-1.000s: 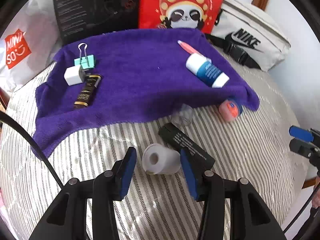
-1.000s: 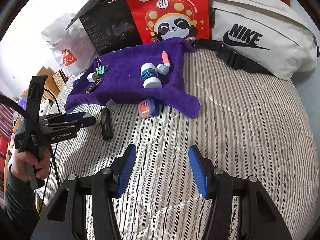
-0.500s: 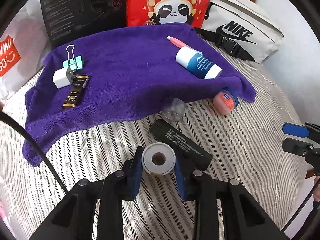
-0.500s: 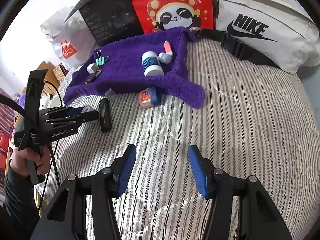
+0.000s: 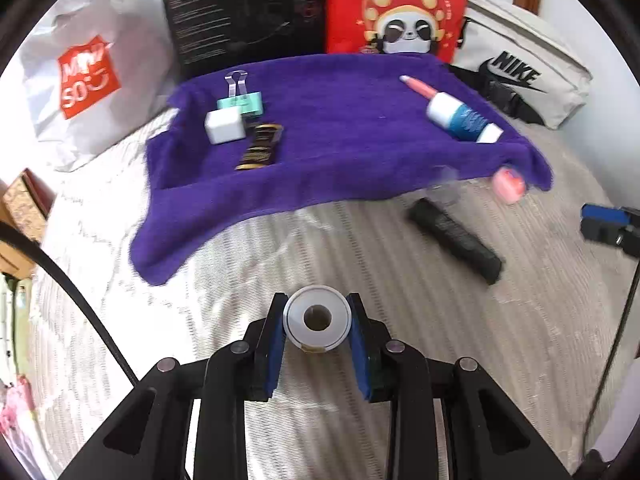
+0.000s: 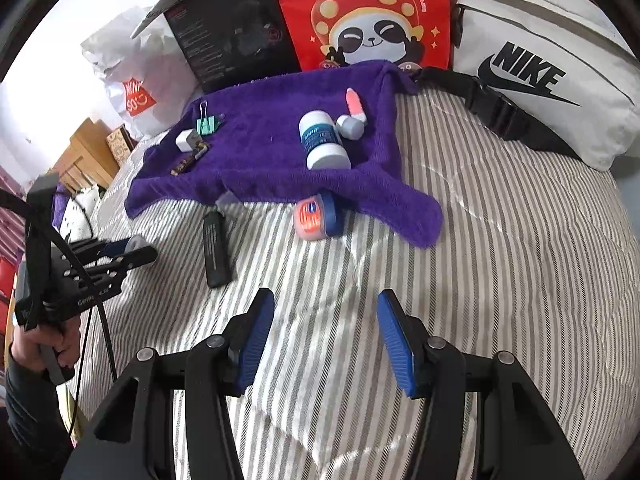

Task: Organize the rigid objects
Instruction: 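Lower the right gripper onto the Vaseline jar and close it, then carry the Vaseline jar over the towel with the right gripper while left holds the tape roll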

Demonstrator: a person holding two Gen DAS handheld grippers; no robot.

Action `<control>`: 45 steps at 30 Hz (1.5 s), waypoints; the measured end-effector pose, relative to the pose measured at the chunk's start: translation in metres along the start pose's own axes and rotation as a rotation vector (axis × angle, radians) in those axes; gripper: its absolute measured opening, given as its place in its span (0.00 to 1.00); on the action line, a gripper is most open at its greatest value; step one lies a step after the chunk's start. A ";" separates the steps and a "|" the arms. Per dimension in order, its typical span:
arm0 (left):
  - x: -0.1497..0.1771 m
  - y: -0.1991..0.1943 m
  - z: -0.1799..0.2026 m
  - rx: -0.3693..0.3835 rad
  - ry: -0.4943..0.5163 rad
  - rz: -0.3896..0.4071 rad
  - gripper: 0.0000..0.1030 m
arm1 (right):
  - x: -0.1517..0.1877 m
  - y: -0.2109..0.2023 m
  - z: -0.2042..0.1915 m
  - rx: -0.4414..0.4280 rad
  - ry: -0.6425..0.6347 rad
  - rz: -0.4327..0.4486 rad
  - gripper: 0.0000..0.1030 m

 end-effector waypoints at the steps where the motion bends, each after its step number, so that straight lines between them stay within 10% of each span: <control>1: 0.001 0.000 -0.003 -0.003 -0.002 0.013 0.27 | -0.002 0.001 -0.001 -0.002 0.001 0.009 0.52; 27: 0.015 -0.002 -0.004 0.013 -0.025 0.158 0.27 | -0.029 0.074 -0.027 0.216 -0.233 0.113 0.35; 45: 0.015 -0.003 -0.006 0.032 -0.039 0.161 0.27 | 0.013 0.043 -0.003 0.180 -0.150 0.060 0.35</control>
Point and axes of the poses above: each gripper's, at about its wrist camera, not at the fingertips, and y roughly the way its jaws point, z to its right, x to its underside, the point moved 8 cm from there along y, roughly the way its jaws point, and after that the axes turned 6 degrees about y, right-handed, at the moved point
